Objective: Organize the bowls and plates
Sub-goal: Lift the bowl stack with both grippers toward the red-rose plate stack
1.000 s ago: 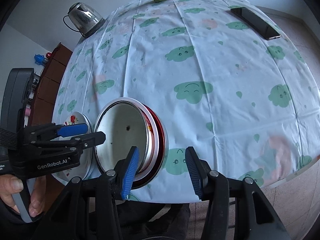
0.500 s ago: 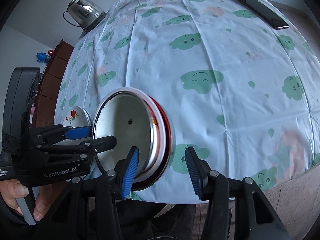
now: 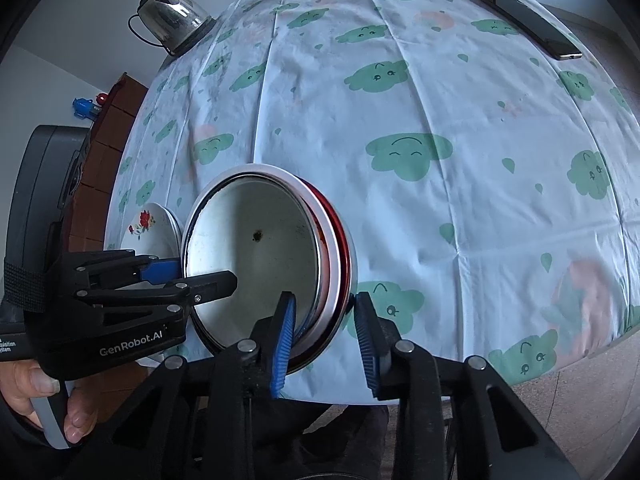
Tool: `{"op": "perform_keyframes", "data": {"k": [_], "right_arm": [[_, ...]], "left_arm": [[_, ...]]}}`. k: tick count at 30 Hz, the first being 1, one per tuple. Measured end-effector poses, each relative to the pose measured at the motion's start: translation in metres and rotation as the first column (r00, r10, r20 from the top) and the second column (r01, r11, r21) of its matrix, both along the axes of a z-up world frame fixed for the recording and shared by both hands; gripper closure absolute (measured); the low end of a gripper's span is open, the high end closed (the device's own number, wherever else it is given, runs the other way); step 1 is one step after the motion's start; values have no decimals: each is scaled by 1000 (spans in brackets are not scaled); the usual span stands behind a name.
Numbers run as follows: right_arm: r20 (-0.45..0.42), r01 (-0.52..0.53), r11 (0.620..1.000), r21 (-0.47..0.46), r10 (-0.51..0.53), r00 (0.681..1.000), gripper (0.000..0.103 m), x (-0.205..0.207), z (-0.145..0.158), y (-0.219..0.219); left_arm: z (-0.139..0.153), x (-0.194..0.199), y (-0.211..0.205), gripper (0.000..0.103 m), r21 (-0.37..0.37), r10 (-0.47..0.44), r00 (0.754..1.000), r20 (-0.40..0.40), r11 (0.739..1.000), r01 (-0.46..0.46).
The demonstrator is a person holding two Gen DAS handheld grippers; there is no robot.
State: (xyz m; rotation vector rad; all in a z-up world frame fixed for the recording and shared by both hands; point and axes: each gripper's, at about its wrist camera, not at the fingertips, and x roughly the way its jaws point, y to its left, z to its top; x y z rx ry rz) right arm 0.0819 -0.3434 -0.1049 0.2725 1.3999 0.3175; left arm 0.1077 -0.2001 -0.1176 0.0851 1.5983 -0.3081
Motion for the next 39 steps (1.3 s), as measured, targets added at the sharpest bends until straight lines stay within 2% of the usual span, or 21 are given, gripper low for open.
{"op": "perform_keyframes", "data": {"k": [20, 25, 39], "right_arm": [[-8, -3, 1000, 2, 3, 1000, 72, 0, 5, 2], [-14, 9, 1000, 2, -9, 1000, 72, 0, 5, 0], [12, -4, 1000, -7, 4, 1000, 72, -2, 22, 4]], "left_arm": [[-5, 6, 7, 74, 3, 12, 1000, -26, 1000, -12], [-1, 2, 6, 74, -14, 18, 999, -39, 1000, -19], [23, -5, 18, 74, -26, 30, 999, -11, 999, -31]]}}
